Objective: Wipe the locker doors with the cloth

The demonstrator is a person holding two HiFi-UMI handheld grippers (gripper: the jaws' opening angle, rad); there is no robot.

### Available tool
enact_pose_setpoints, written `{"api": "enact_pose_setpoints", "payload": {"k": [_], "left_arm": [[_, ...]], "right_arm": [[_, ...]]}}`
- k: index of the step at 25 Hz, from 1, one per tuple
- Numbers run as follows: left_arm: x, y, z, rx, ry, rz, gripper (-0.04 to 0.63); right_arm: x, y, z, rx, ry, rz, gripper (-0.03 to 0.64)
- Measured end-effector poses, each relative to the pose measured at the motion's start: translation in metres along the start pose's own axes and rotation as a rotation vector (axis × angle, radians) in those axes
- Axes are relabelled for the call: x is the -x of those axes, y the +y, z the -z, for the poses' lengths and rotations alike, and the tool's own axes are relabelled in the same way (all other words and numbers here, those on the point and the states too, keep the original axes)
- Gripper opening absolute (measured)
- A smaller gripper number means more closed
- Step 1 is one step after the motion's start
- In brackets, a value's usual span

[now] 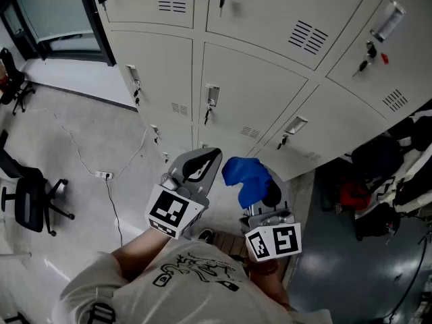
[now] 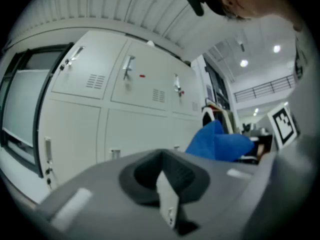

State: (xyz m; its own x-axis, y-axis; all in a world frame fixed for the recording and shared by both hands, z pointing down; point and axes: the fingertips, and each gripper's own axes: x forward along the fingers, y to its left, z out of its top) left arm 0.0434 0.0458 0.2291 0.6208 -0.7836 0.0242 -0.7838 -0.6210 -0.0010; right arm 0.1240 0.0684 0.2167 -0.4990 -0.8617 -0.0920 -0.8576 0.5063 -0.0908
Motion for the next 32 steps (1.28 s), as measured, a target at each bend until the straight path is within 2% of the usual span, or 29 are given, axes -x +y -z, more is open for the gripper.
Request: {"api": "enact_pose_setpoints", "payload": {"k": [5,7,13,17,21,27,32], "left_arm": [[-0.008,0.048,-0.002,-0.008,-0.006,0.006,0.003],[-0.012,0.070,-0.008,-0.018,-0.015,0.009,0.003],[-0.036,0.133,-0.048,-0.101,-0.055,-0.016,0.003],[-0.051,0.167,-0.079,-0.134,-0.095,-0.068,0.003],[-0.060,0.188,-0.091,-0.130,-0.111,-0.112,0.003],[-0.069,0.205,-0.082,-0.122,-0.090,-0.131,0.003],[-0.077,0.205,-0.069,-0.110,-0.066,-0.120,0.003]], "right_arm": [[-0.051,0.009,0.000,0.025,-0.004,0.011,0.029],[-0.076,0.014,-0.008,0.070,-0.019,0.014,0.029],[-0.165,0.024,-0.063,0.393,-0.116,0.047,0.029],[-0.214,0.020,-0.083,0.521,-0.130,0.065,0.029],[-0.249,0.019,-0.080,0.642,-0.094,0.075,0.029],[-0.277,0.022,-0.062,0.806,-0.072,0.141,0.029],[-0.274,0.019,-0.038,0.841,-0.024,0.143,0.029]]}}
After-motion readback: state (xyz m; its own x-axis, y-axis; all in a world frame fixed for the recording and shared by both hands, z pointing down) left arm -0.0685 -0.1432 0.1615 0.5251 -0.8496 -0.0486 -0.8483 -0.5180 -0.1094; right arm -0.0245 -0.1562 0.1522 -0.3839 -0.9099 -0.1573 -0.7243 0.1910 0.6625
